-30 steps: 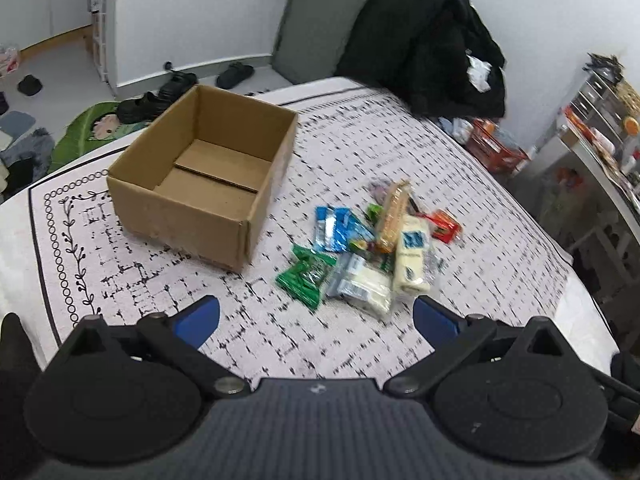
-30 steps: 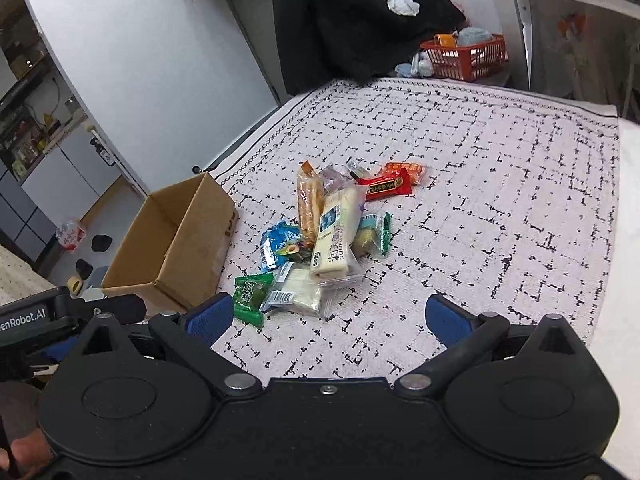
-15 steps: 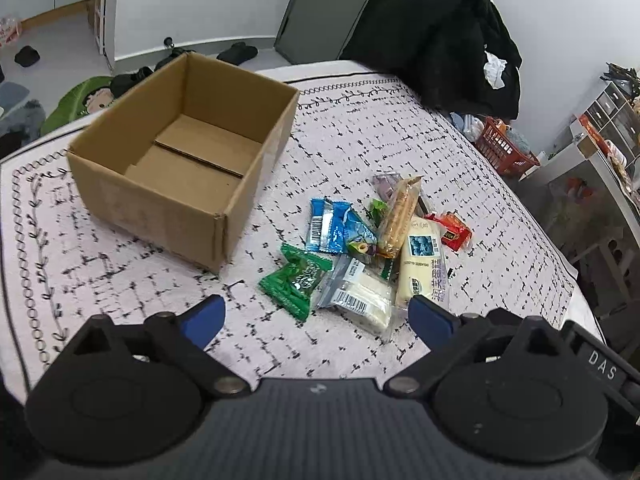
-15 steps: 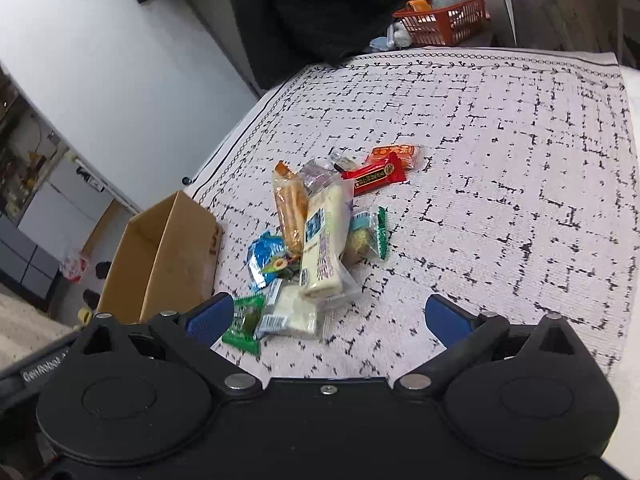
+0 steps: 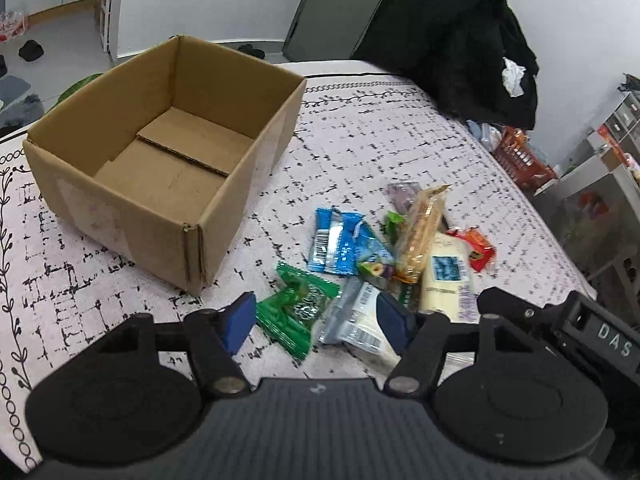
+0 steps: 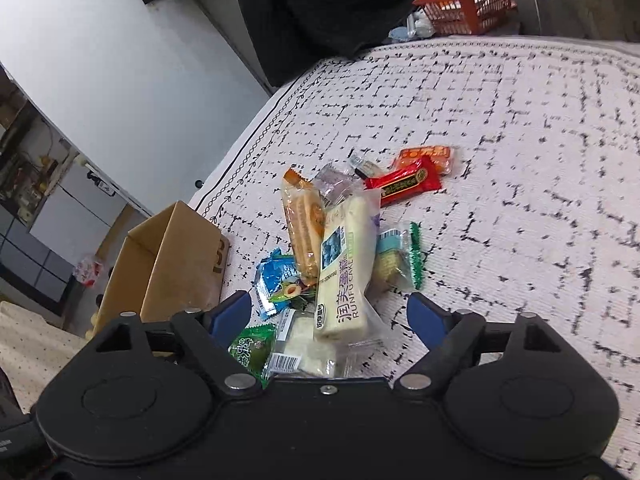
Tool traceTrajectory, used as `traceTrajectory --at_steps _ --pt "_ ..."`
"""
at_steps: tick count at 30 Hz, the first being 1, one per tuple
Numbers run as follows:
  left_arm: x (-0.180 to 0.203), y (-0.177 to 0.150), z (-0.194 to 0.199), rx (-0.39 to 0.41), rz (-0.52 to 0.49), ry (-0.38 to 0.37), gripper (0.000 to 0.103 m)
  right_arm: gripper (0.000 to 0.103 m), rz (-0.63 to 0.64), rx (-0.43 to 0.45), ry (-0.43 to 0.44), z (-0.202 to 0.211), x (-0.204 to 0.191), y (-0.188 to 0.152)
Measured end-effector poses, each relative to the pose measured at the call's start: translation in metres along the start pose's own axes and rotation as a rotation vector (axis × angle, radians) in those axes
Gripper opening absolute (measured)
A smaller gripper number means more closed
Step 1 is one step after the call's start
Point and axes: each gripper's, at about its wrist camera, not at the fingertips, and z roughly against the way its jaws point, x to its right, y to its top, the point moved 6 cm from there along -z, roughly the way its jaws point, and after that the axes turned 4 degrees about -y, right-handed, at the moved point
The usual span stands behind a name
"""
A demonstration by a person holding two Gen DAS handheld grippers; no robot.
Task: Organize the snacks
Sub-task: 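Grasp the green candy packet with the left tool while the right tool grasps the white bread bag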
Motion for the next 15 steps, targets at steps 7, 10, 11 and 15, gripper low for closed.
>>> traceTrajectory --at_steps 7,10,11,15 --pt "-0.004 -0.004 -0.021 0.021 -0.014 0.015 0.058 0.065 -0.054 -0.058 0.027 -0.026 0.012 -0.006" --pt "-0.007 -0.006 -0.030 0.024 -0.011 0.029 0.058 0.060 -0.048 -0.068 0.016 -0.034 0.013 -0.007" --pt "-0.008 -0.006 -0.033 0.021 -0.009 0.027 0.058 0.060 -0.049 -0.071 0.015 -0.037 0.013 -0.008" --pt "-0.013 -0.009 -0.046 0.003 -0.004 0.043 0.058 0.059 -0.046 -0.087 0.009 -0.046 0.014 -0.009"
